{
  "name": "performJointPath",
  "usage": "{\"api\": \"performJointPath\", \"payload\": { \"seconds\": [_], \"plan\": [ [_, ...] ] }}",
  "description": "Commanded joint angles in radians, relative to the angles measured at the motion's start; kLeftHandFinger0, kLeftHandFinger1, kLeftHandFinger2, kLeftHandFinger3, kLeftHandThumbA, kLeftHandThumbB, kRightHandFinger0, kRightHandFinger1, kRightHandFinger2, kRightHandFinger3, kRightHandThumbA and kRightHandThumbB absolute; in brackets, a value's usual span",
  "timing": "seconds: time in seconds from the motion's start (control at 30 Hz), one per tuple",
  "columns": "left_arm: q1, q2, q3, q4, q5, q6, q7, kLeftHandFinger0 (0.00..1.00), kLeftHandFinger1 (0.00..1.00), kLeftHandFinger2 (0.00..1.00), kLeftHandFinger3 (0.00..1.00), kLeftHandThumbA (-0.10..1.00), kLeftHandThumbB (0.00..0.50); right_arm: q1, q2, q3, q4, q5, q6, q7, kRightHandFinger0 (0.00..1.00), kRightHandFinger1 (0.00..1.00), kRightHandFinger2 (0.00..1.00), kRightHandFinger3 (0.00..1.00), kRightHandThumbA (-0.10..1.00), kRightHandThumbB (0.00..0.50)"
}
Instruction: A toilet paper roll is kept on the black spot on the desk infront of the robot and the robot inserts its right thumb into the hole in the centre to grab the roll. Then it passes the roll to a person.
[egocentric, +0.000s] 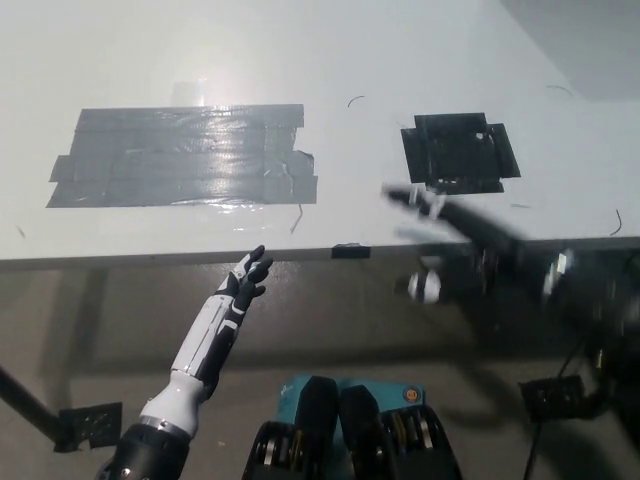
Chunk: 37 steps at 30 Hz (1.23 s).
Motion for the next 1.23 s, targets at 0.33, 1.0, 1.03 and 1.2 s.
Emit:
{"api": "performJointPath", "payload": {
  "seconds": [0.33, 1.0, 1.03, 1.2],
  "plan": [
    [0.065, -0.022, -0.007, -0.056, -0.001, -0.055, 0.007, 1.00, 1.00, 1.00, 1.00, 1.00, 0.231, 0.431, 0.297, -0.308, -0.114, 0.109, -0.569, -0.348, 1.00, 1.00, 1.00, 1.00, 0.76, 0.213],
    [0.158, -0.025, -0.009, -0.077, 0.009, -0.080, 0.011, 1.00, 1.00, 1.00, 1.00, 1.00, 0.219, 0.520, 0.313, -0.356, 0.008, 0.166, -0.628, -0.294, 1.00, 1.00, 1.00, 1.00, 0.86, 0.248],
    [0.159, -0.026, -0.007, -0.078, 0.009, -0.080, 0.013, 1.00, 1.00, 1.00, 1.00, 1.00, 0.222, 0.517, 0.311, -0.352, 0.012, 0.163, -0.635, -0.294, 1.00, 1.00, 1.00, 1.00, 0.87, 0.243],
    [0.163, -0.027, -0.001, -0.083, 0.007, -0.078, 0.015, 1.00, 1.00, 1.00, 1.00, 1.00, 0.219, 0.506, 0.304, -0.342, 0.030, 0.153, -0.663, -0.299, 1.00, 1.00, 1.00, 1.00, 0.88, 0.231]
  ]
}}
